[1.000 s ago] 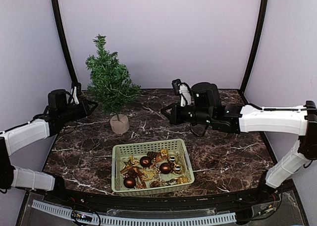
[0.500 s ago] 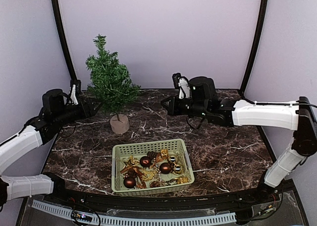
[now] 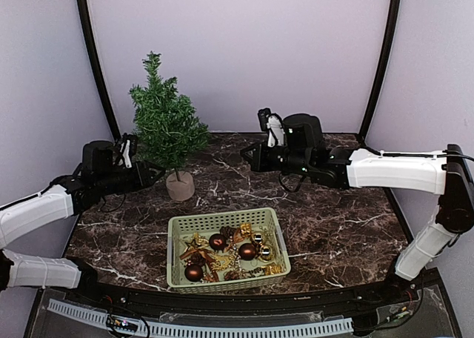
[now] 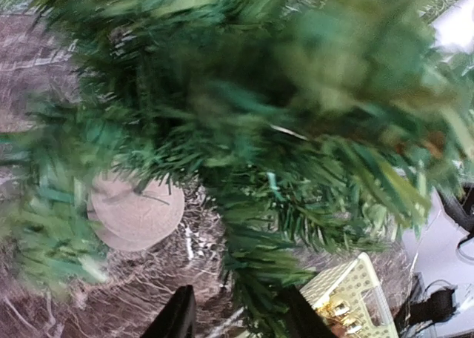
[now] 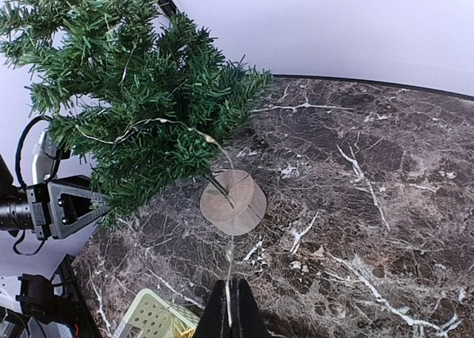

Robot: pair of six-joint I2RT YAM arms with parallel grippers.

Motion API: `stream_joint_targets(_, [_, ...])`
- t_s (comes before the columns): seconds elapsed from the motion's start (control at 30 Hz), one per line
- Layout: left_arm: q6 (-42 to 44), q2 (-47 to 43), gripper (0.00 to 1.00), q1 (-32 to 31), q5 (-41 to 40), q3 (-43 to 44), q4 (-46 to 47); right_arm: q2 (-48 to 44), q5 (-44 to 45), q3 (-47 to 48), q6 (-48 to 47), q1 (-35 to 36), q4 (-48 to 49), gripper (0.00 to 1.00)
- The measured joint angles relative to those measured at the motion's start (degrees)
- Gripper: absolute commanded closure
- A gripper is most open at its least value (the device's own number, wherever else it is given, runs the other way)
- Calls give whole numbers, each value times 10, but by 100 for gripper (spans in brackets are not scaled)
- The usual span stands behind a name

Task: Decorate the small christmas tree
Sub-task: Wrap the side of the string light in the gap of the branches.

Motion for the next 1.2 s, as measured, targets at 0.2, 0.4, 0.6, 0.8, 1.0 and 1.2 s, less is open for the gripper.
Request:
stream_joint_targets(0.2, [-11,-1,100,-1,10,-2,14,-8,3,0,-16,0,-12,100])
stream_joint_targets(0.4, [-12,-11,100,2,-5,-9,7,-38,4,-1,-45,0,-32,100])
stream_joint_targets(0.6, [-2,-9,100,58,17,-9,17,-97,-54,-17,-85,6,-50,100])
stream_joint_targets(0.8, [13,59,100,134,85,3,73,-87,-97,-30,-87,46,-45,100])
stream_joint_targets(1.0, [40,142,98,164,136,47,113,-3,-99,-30,-45,53,-13,100])
stream_joint_targets(1.2, [72,159,67,178,144,71,122,73,-67,13,-16,52,-9,100])
